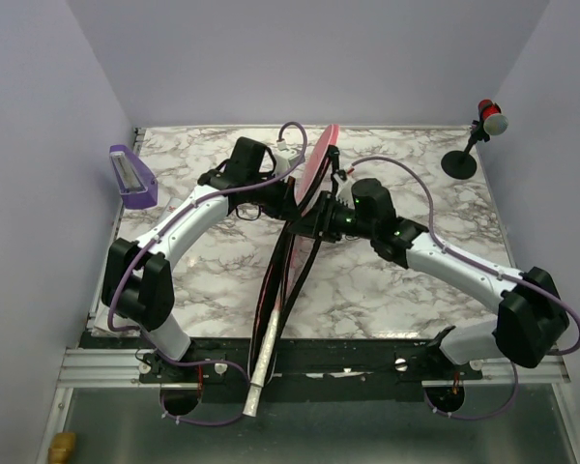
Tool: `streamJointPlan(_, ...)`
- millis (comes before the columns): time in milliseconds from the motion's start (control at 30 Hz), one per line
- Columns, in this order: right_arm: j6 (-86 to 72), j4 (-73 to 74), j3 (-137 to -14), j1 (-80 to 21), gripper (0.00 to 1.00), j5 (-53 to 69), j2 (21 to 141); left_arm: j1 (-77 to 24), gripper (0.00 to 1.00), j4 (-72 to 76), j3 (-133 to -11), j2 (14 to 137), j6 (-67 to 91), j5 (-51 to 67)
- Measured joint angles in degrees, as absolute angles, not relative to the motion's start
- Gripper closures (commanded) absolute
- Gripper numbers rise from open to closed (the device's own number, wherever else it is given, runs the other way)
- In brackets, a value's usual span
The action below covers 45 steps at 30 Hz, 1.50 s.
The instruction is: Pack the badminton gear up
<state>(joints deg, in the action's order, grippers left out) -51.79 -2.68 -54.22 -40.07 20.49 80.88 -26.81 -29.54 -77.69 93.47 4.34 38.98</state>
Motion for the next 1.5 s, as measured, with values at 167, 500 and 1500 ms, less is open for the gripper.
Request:
streamJointPlan(167, -50.0, 1.7, -54.7, -39.1, 0.5, 16.7, 76.3, -26.4, 1.0, -29.9, -77.8, 93.4, 4.3, 38.8)
streamJointPlan(500, -48.9, 6.2, -60.5, -30.2, 0.68, 10.8, 83.0, -26.0, 1.0, -30.7, -78.1, 93.4, 4.4, 38.8)
streamJointPlan(1500, -46.3, 4.5, -72.3, -24.8, 0.44, 4.1, 95.5, -25.8, 1.0, -31.6, -78.1, 93.4, 4.4, 40.0)
